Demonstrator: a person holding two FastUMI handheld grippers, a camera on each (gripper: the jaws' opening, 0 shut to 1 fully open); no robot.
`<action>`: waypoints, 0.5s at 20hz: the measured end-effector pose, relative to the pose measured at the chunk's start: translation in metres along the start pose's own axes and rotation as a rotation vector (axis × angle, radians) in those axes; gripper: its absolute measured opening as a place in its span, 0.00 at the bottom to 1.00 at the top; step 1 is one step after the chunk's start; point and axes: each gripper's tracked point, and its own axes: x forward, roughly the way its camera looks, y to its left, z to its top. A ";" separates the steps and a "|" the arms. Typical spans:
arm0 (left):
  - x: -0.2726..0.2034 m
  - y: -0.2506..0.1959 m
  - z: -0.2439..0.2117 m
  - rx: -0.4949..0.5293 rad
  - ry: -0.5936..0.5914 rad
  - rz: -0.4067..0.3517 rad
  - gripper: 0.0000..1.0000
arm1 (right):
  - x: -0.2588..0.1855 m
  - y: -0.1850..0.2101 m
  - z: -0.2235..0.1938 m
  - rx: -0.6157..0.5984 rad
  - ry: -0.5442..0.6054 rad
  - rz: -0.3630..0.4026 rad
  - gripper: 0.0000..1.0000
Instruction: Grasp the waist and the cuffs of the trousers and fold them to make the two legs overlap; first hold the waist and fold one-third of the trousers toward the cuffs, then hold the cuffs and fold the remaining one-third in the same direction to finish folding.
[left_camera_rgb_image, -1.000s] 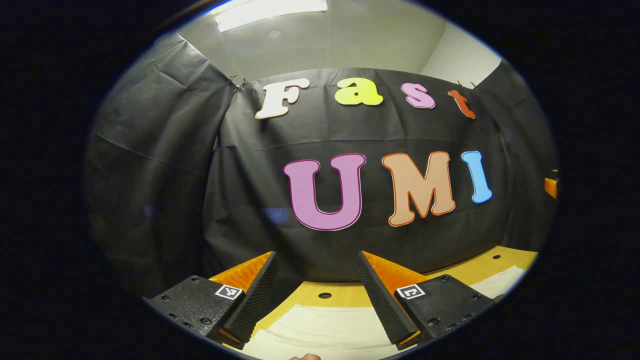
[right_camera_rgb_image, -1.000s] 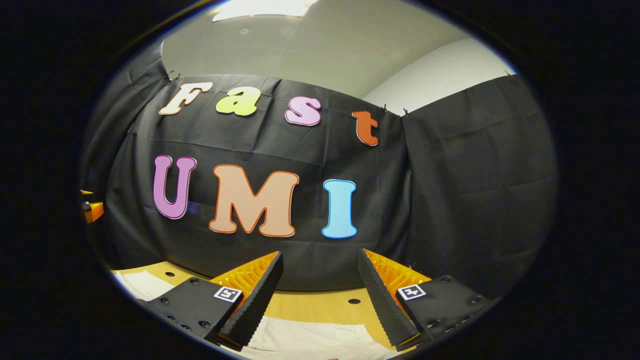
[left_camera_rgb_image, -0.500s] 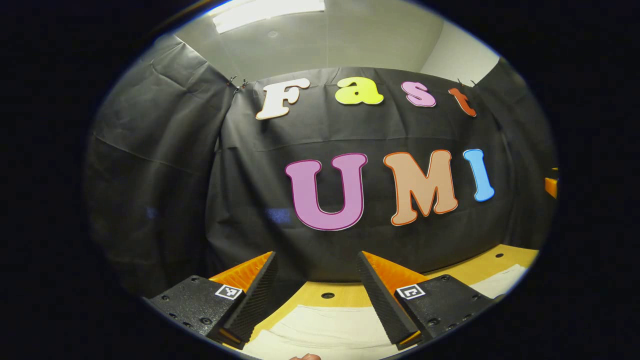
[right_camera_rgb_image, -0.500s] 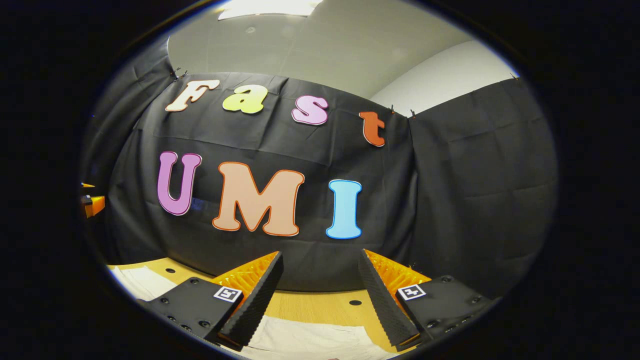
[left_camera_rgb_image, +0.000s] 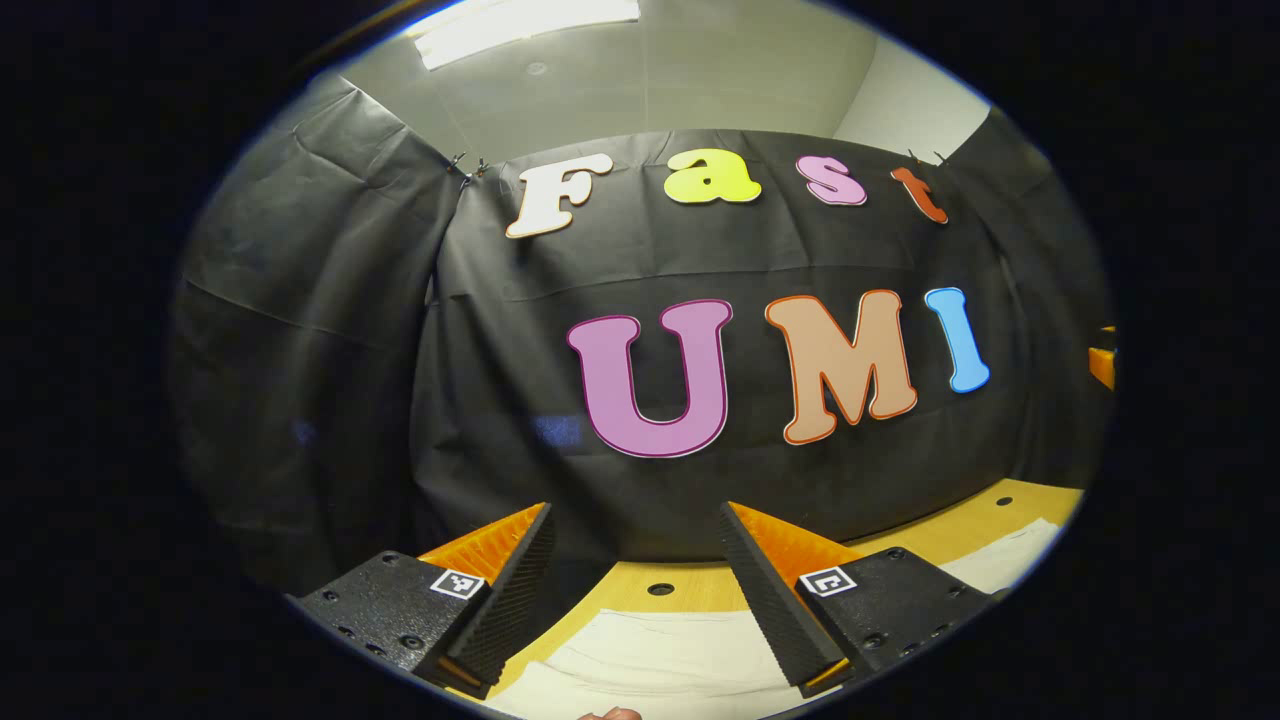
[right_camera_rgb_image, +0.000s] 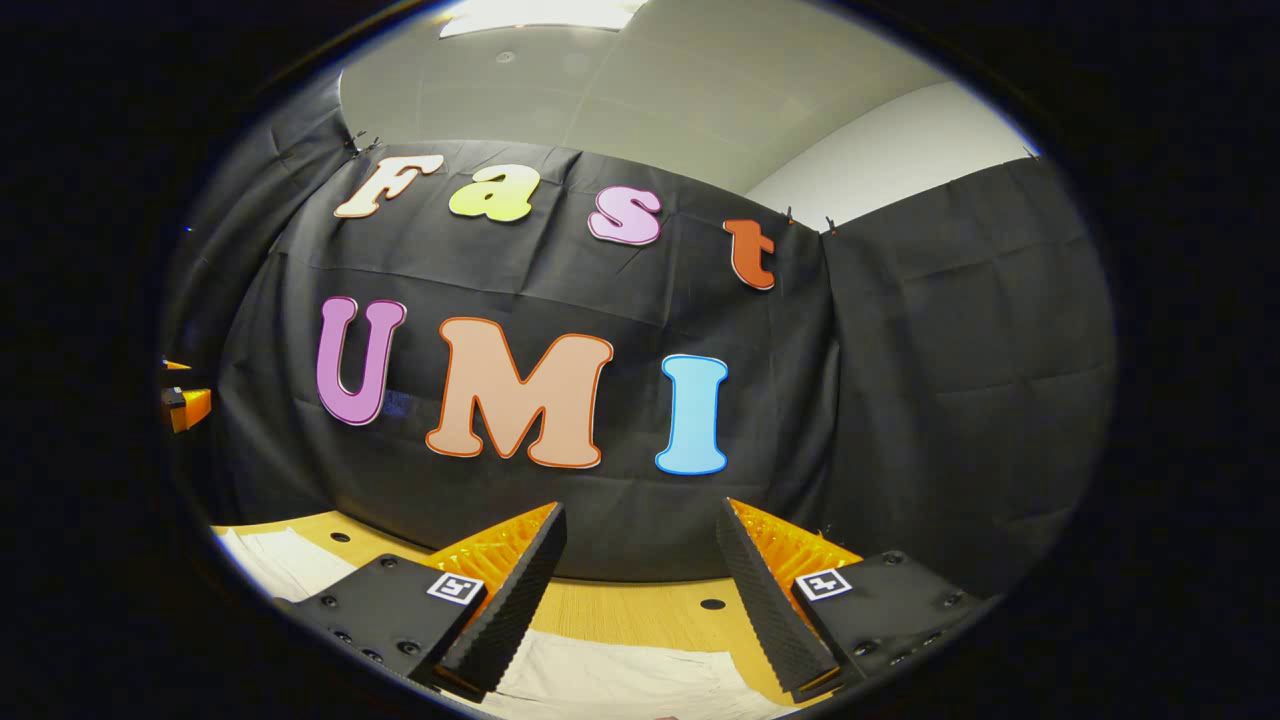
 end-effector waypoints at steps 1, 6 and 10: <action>0.000 0.000 -0.001 0.003 0.002 -0.002 0.99 | 0.000 0.000 -0.001 0.002 0.002 0.000 0.96; 0.000 0.003 -0.016 0.080 0.017 -0.038 0.98 | 0.004 0.006 -0.008 0.016 0.012 0.013 0.97; -0.009 0.017 -0.039 0.238 0.070 -0.085 0.98 | 0.004 0.012 -0.017 0.014 0.023 0.029 0.96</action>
